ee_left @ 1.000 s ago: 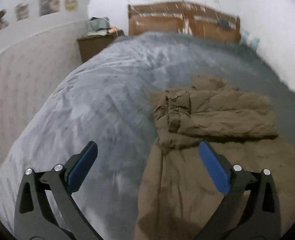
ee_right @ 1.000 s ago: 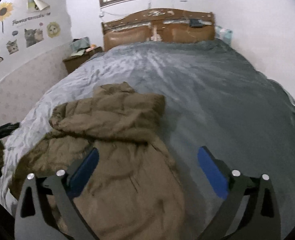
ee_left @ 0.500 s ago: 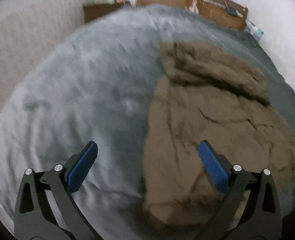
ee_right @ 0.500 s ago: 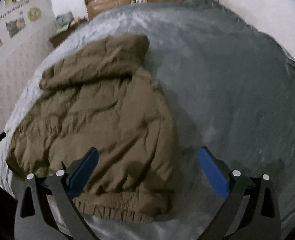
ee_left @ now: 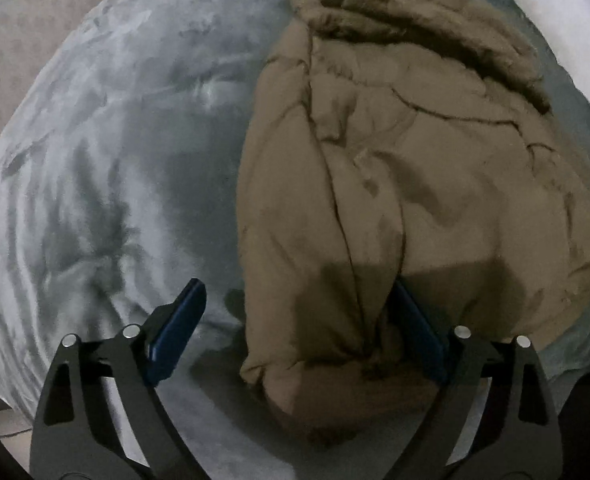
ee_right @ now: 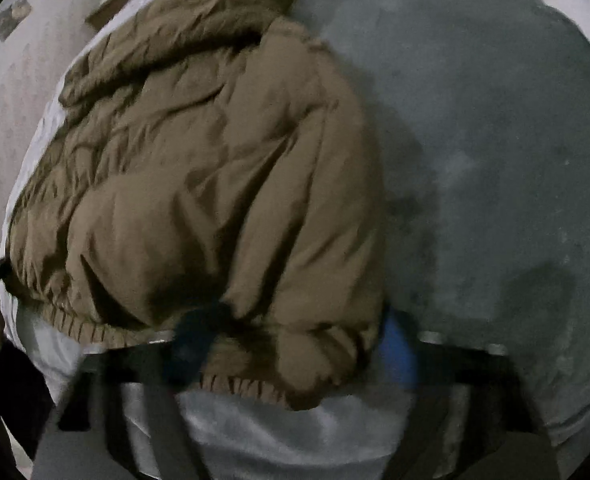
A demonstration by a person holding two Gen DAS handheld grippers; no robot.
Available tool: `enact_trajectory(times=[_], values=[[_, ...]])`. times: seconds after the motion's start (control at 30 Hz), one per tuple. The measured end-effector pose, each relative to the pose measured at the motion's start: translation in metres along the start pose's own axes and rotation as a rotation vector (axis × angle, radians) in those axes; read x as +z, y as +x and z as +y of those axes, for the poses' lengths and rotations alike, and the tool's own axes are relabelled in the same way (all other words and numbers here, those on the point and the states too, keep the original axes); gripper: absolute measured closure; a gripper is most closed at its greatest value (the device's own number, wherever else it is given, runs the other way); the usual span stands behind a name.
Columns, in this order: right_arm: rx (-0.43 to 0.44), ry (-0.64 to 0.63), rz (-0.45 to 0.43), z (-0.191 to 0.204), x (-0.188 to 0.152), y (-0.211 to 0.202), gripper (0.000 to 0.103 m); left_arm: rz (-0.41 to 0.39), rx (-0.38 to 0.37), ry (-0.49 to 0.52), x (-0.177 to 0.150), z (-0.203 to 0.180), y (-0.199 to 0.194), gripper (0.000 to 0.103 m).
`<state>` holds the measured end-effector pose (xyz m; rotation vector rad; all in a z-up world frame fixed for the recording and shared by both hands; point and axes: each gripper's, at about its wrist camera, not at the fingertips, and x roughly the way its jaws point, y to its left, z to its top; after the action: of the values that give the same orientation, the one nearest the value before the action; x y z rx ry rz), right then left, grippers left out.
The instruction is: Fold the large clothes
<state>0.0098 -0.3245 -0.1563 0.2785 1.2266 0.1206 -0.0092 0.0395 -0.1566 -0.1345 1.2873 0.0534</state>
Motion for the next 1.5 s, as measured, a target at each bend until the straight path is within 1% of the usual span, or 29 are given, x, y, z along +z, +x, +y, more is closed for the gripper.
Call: enact_trajectory(times=[0.03,0.07,0.1,0.13,0.17,0.2,0.27,0.3,0.37,0.4,0.5,0.6,0.67,0.7,0.77,0.87,0.9,1.0,1.03,1.07,1.1,1.2,1.23,1.27,1.33,1.4,1.43,1.5], values=[[-0.007,-0.009,0.002,0.002,-0.001,0.001,0.054,0.006,0.002,0.009,0.0,-0.002,0.003,0.012],[-0.005,-0.011,0.001,0.003,-0.001,0.002,0.06,0.006,0.002,0.013,0.0,-0.002,0.003,0.019],[-0.002,-0.013,0.0,0.004,-0.002,0.001,0.065,0.005,-0.003,0.014,-0.001,-0.002,0.003,0.036],[0.001,-0.018,-0.003,0.006,-0.002,0.001,0.068,0.005,-0.025,0.014,-0.001,-0.002,0.001,0.045],[0.004,-0.024,-0.009,0.007,-0.003,0.0,0.074,0.003,-0.036,0.012,0.0,-0.002,0.0,0.06],[0.008,-0.028,-0.014,0.009,-0.003,-0.001,0.078,-0.005,-0.034,0.012,0.001,-0.003,0.001,0.068],[0.016,-0.04,-0.037,0.013,0.0,-0.006,0.081,-0.032,-0.042,0.021,0.001,-0.005,-0.004,0.077],[0.025,-0.045,-0.063,0.015,0.0,-0.012,0.082,-0.059,-0.039,0.031,0.001,-0.007,-0.01,0.081],[0.035,-0.048,-0.093,0.018,0.002,-0.019,0.083,-0.095,-0.037,0.04,0.002,-0.008,-0.02,0.086],[0.039,-0.053,-0.118,0.021,0.003,-0.025,0.083,-0.135,-0.039,0.039,0.003,-0.008,-0.028,0.088],[0.04,-0.071,-0.199,0.026,0.003,-0.045,0.084,-0.221,-0.056,0.018,0.005,-0.002,-0.052,0.09],[0.032,-0.102,-0.315,0.036,0.0,-0.072,0.084,-0.31,-0.047,0.0,0.006,0.002,-0.076,0.09],[0.016,-0.124,-0.411,0.04,-0.007,-0.094,0.084,-0.363,-0.045,-0.018,0.003,0.005,-0.093,0.09],[0.014,-0.126,-0.46,0.04,-0.012,-0.106,0.084,-0.405,-0.04,-0.028,0.0,0.007,-0.105,0.09],[0.028,-0.12,-0.533,0.04,-0.02,-0.125,0.084,-0.448,-0.034,-0.034,-0.007,0.008,-0.12,0.089],[0.036,-0.114,-0.602,0.035,-0.032,-0.148,0.084,-0.483,-0.086,-0.058,-0.02,0.015,-0.147,0.09],[0.041,-0.115,-0.615,0.034,-0.036,-0.155,0.084,-0.49,-0.093,-0.051,-0.026,0.014,-0.159,0.09],[0.064,-0.103,-0.643,0.03,-0.051,-0.175,0.085,-0.506,-0.102,-0.039,-0.042,0.014,-0.185,0.089],[0.072,-0.101,-0.645,0.029,-0.055,-0.18,0.084,-0.506,-0.109,-0.041,-0.044,0.011,-0.187,0.089],[0.083,-0.097,-0.647,0.027,-0.061,-0.186,0.084,-0.502,-0.127,-0.053,-0.047,0.014,-0.193,0.089],[0.088,-0.096,-0.648,0.024,-0.064,-0.19,0.084,-0.492,-0.173,-0.084,-0.049,0.019,-0.198,0.089],[0.11,-0.072,-0.643,0.021,-0.066,-0.194,0.084,-0.464,-0.219,-0.121,-0.045,0.023,-0.199,0.088],[0.113,-0.067,-0.631,0.02,-0.062,-0.192,0.084,-0.457,-0.222,-0.129,-0.039,0.023,-0.198,0.088],[0.112,-0.065,-0.626,0.02,-0.059,-0.189,0.084,-0.459,-0.205,-0.119,-0.032,0.02,-0.196,0.087],[0.112,-0.043,-0.6,0.017,-0.038,-0.182,0.084,-0.458,-0.157,-0.099,-0.007,0.004,-0.186,0.086],[0.134,0.003,-0.57,0.015,-0.012,-0.174,0.084,-0.449,-0.116,-0.096,0.022,-0.002,-0.175,0.079],[0.133,0.034,-0.55,0.012,0.004,-0.168,0.083,-0.442,-0.105,-0.104,0.034,-0.003,-0.169,0.078],[0.1,0.064,-0.515,0.015,0.039,-0.154,0.083,-0.431,-0.087,-0.118,0.067,-0.008,-0.154,0.077]])
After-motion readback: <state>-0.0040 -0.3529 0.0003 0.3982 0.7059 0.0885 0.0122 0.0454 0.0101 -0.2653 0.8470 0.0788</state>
